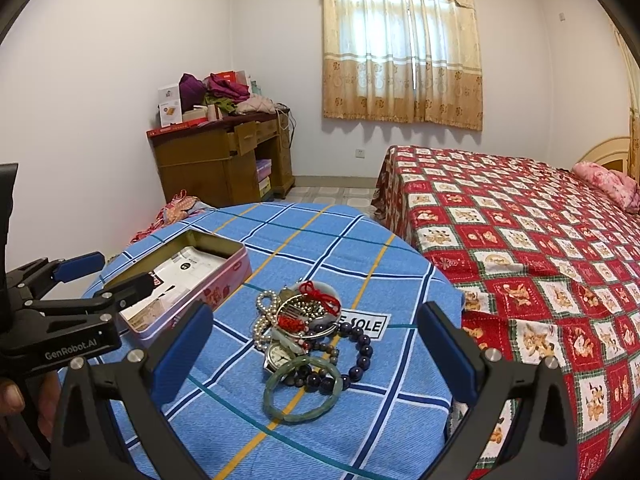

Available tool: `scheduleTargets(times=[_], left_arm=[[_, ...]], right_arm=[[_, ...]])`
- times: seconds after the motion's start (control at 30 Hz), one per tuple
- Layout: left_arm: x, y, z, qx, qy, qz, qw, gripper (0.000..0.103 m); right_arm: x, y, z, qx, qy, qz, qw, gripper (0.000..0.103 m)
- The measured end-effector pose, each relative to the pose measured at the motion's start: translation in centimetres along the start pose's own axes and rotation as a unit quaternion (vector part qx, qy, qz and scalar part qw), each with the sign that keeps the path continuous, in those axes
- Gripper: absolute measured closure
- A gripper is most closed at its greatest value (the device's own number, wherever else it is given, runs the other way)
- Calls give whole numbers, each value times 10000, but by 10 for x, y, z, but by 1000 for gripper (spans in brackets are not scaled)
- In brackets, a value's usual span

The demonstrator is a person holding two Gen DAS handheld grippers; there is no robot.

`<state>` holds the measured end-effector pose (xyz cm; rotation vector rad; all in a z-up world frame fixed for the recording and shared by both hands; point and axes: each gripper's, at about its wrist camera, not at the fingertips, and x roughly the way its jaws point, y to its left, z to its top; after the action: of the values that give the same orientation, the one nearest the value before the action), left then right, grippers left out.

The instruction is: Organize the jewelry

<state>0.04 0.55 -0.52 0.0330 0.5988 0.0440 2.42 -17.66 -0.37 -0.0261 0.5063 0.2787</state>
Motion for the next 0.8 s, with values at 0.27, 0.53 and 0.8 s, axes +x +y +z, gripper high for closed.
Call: scheduleTargets(times=[0.27, 0.53, 0.8], left_arm=[[0, 1, 0, -2, 2, 9, 10000, 23], [1, 1, 0, -5, 5, 7, 10000, 23], [1, 3, 0, -3, 6, 11, 10000, 23]], right_arm=[[1, 2, -1, -1, 27, 4, 10000, 0], [2, 3, -1, 13, 42, 15, 10000, 0], [3, 4, -2, 10, 52, 15, 10000, 0]])
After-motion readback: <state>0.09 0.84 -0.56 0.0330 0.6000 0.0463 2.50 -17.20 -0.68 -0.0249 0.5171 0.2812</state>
